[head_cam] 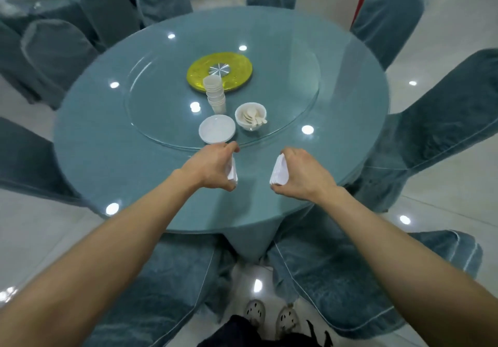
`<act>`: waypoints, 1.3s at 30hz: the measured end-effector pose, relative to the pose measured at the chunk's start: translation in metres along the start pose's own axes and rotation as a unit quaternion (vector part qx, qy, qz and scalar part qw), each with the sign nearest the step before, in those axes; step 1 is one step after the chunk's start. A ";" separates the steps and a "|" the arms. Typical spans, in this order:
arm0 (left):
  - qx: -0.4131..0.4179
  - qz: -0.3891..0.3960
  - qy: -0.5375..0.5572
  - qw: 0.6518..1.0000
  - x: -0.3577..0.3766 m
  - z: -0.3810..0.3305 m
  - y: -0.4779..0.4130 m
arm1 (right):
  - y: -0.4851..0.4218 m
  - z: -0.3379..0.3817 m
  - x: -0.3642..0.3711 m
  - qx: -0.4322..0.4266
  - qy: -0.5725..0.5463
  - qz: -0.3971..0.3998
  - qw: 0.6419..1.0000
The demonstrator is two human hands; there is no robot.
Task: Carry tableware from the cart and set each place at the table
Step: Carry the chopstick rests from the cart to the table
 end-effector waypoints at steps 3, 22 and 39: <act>-0.040 -0.014 0.009 0.999 -0.003 0.024 0.003 | -0.021 0.005 0.005 -0.034 0.002 0.006 0.999; -0.136 0.021 0.063 0.988 -0.018 0.228 -0.090 | -0.216 0.086 0.065 -0.066 -0.024 0.079 0.994; -0.159 0.057 0.051 0.984 -0.027 0.319 -0.180 | -0.326 0.118 0.083 -0.081 -0.019 0.107 0.991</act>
Point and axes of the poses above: each hand's wrist, its own y-axis away from the middle knuckle, its own x-axis out of the palm, z = x × y, the point moved 1 cm from there along -y, towards the middle knuckle, and after that the axes turned 8 degrees about y, right-handed, at the moved point
